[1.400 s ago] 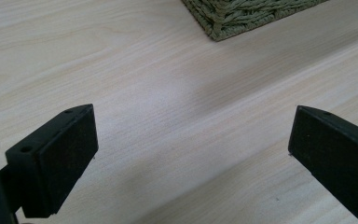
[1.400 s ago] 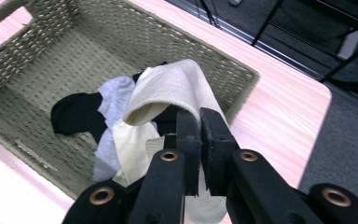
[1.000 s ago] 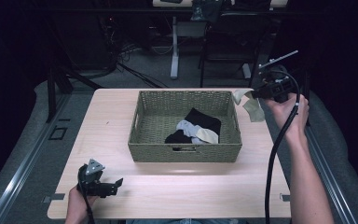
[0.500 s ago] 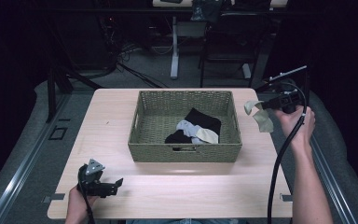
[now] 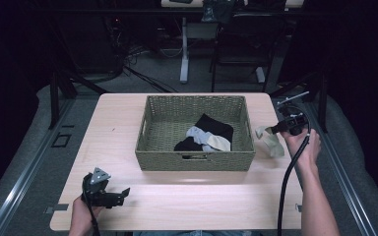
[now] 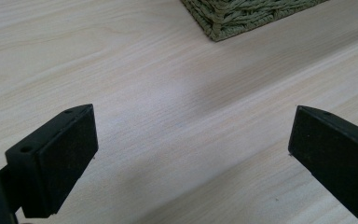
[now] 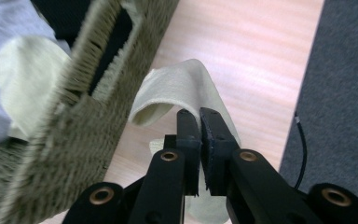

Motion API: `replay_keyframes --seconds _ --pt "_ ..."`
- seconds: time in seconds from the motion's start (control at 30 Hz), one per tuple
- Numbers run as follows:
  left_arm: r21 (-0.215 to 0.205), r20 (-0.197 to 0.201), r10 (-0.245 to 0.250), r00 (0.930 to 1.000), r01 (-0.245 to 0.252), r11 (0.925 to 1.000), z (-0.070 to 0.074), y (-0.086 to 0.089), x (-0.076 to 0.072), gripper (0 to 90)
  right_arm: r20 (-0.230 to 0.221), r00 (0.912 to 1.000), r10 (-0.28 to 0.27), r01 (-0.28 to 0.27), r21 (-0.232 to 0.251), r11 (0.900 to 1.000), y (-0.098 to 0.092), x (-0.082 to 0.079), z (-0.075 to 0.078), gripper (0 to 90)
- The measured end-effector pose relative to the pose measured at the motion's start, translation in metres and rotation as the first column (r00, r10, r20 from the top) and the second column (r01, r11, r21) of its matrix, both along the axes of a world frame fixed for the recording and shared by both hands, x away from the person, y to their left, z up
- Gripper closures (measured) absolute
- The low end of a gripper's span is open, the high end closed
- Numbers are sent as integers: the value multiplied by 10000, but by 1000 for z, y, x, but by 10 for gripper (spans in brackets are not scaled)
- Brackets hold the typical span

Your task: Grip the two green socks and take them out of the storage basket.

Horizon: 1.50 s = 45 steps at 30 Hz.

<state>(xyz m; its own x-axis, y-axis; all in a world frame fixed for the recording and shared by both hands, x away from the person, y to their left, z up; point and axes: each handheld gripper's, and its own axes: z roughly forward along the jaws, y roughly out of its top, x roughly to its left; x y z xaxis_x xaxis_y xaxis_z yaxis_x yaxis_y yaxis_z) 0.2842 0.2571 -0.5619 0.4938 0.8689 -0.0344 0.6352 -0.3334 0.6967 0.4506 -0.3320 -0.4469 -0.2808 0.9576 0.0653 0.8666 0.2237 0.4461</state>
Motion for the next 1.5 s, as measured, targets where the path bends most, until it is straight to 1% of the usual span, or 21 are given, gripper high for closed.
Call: replay_keyframes --seconds 0.07,0.1,0.17,0.2,0.23,0.3,0.4,0.47,0.5,0.57,0.6,0.67,0.7,0.77,0.8,0.87,0.93,1.1,1.23,1.37,1.5 --pt "-5 4 -1 10000 1 10000 0 0 0 14 -159 9999 -11 12 54 10000 1 2 -11 869" --pt "-7 5 3 10000 -3 10000 0 0 0 14 -326 9995 18 -17 55 10000 1 2 -16 869" --pt "-15 16 1 10000 -1 10000 0 0 0 14 -450 9990 -44 48 101 9999 2 4 -27 868" --pt "-15 2 0 10000 0 10000 0 0 0 14 -433 9989 -183 190 163 9997 3 4 -33 868" --pt "-31 9 -12 10000 12 10000 0 0 0 14 -626 9980 -37 41 56 10000 2 5 -37 866" --pt "-113 72 -42 10000 43 9999 0 1 0 12 -729 9973 -122 134 162 9998 3 6 -45 860" --pt "-115 85 -27 10000 28 9999 0 1 0 11 -848 9963 -146 172 293 9994 3 7 -49 799" --pt "-98 90 -33 10000 33 9999 0 1 0 12 -794 9966 -212 232 248 9994 3 7 -47 710" --pt "-95 97 -42 9999 43 9999 0 1 0 12 -770 9969 -174 199 311 9993 2 7 -44 649" --pt "-101 95 -45 9999 46 9999 1 1 0 12 -637 9978 -173 191 276 9994 1 5 -36 600" --pt "-97 97 -44 9999 45 9999 1 1 0 12 -517 9985 -164 180 297 9994 1 4 -32 559" --pt "-96 102 -44 9999 45 9999 1 0 0 11 -274 9995 -154 164 334 9993 1 1 -20 516" --pt "-100 111 -47 9999 48 9999 1 0 0 12 -146 9998 -136 140 281 9995 2 -1 -13 480" --pt "-100 115 -35 9999 36 9999 1 0 0 12 160 9999 -37 31 360 9993 4 -5 2 422" --pt "-120 122 -14 9999 15 9999 1 0 -1 11 404 9992 58 -71 344 9994 5 -7 10 393" --pt "-88 131 -17 9999 19 10000 1 -1 -1 11 716 9973 176 -204 390 9990 9 -10 25 339" --pt "-86 110 -23 9999 24 10000 1 0 0 11 1022 9942 324 -374 479 9982 14 -12 39 308" --pt "-94 123 -17 9999 18 10000 1 0 0 11 1477 9867 685 -771 536 9956 29 -13 68 210" --pt "-116 135 -31 9999 33 9999 1 0 0 11 1695 9805 999 -1097 494 9927 44 -10 82 146" --pt "-134 114 -41 9999 42 9999 1 0 0 11 1752 9758 1309 -1401 412 9893 59 -7 89 136" --pt "-121 115 -38 9999 39 9999 1 0 0 11 1903 9684 1611 -1719 418 9842 75 -4 93 130"
